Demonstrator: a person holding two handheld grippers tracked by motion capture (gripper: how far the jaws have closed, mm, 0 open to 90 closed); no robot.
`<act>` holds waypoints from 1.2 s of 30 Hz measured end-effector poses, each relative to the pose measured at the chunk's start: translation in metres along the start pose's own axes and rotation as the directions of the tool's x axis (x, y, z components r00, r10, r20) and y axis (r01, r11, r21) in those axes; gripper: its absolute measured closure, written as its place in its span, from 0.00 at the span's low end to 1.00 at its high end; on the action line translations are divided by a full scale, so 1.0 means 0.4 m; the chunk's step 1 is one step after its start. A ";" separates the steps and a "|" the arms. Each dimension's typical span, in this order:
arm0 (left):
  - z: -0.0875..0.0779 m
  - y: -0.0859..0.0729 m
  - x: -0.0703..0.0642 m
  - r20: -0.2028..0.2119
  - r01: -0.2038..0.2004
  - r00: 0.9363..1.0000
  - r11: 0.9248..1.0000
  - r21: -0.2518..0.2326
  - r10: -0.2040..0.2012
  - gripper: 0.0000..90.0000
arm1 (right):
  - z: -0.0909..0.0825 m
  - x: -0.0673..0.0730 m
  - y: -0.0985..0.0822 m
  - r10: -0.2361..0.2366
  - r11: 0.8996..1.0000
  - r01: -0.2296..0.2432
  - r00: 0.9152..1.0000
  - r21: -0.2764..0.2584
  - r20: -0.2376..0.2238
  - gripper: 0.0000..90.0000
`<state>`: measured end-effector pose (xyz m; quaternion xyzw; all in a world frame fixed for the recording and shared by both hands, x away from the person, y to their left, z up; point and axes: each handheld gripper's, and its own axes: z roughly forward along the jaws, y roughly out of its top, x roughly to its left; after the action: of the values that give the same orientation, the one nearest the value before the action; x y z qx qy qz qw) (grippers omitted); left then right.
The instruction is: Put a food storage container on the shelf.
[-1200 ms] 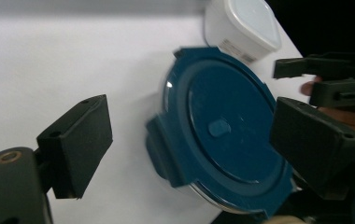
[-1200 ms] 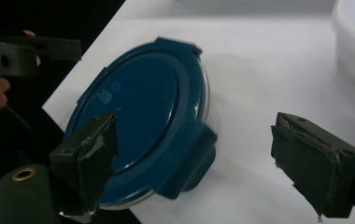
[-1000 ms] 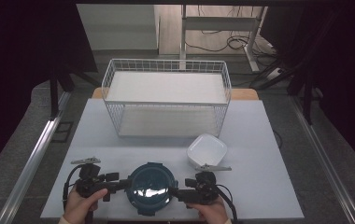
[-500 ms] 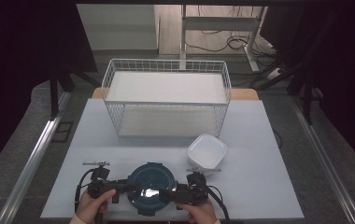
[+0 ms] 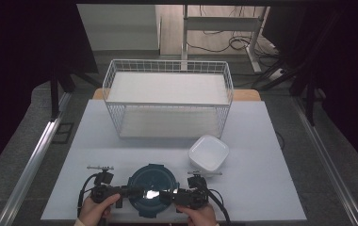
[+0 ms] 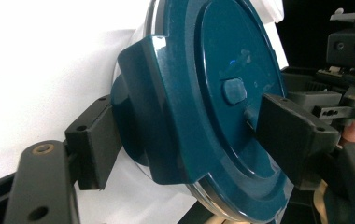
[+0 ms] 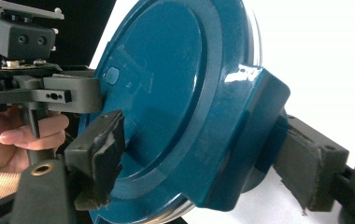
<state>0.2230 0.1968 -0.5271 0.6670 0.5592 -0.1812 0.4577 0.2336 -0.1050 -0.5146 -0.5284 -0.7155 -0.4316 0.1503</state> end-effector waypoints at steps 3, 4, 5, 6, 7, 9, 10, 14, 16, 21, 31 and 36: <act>-0.003 0.000 0.001 0.002 0.012 1.000 1.000 0.000 -0.012 0.29 | -0.002 -0.003 0.001 0.015 1.000 -0.015 1.000 -0.003 -0.004 0.28; -0.005 0.000 0.001 0.002 0.017 1.000 1.000 0.002 -0.017 0.30 | -0.006 -0.007 0.000 0.033 0.999 -0.033 0.999 -0.014 -0.012 0.30; -0.006 0.000 0.001 0.004 0.023 1.000 1.000 -0.003 -0.023 0.31 | -0.008 -0.009 -0.001 0.042 0.999 -0.043 0.999 -0.020 -0.016 0.31; -0.010 -0.001 -0.001 0.004 0.026 1.000 1.000 -0.011 -0.026 0.32 | -0.009 -0.009 -0.002 0.045 0.999 -0.046 0.999 -0.024 -0.017 0.32; -0.010 -0.001 -0.001 0.004 0.026 1.000 1.000 -0.011 -0.026 0.33 | -0.009 -0.009 -0.002 0.045 0.999 -0.046 0.999 -0.024 -0.017 0.32; -0.015 -0.003 -0.008 -0.007 0.021 1.000 1.000 -0.018 -0.022 0.34 | -0.014 -0.005 -0.004 0.042 0.999 -0.042 0.999 -0.031 -0.012 0.34; -0.016 -0.005 -0.013 -0.012 0.020 1.000 0.999 -0.026 -0.020 0.35 | -0.016 -0.003 -0.005 0.041 0.999 -0.042 0.999 -0.032 -0.010 0.35; -0.026 -0.006 -0.028 -0.029 -0.002 1.000 0.999 -0.039 0.001 0.37 | -0.024 0.004 -0.011 0.050 0.996 -0.050 0.999 -0.075 -0.004 0.38; -0.029 -0.005 -0.033 -0.032 -0.008 0.999 0.999 -0.047 0.006 0.39 | -0.027 0.009 -0.012 0.032 0.995 -0.032 0.999 -0.091 0.001 0.39; -0.035 -0.007 -0.039 -0.037 -0.020 0.999 0.998 -0.059 0.018 0.40 | -0.032 0.021 -0.012 0.009 0.995 -0.007 1.000 -0.097 0.015 0.39; -0.044 -0.005 -0.056 -0.048 -0.047 0.998 0.997 -0.069 0.043 0.41 | -0.042 0.023 -0.006 -0.001 0.994 0.001 1.000 -0.105 0.004 0.41; -0.052 -0.005 -0.072 -0.045 -0.059 0.997 0.995 -0.083 0.055 0.41 | -0.054 0.033 0.000 -0.034 0.993 0.034 0.999 -0.113 0.006 0.41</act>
<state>0.2068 0.1969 -0.4954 0.6665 0.5568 -0.1299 0.4783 0.2232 -0.1135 -0.4931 -0.5246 -0.6992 -0.4727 0.1115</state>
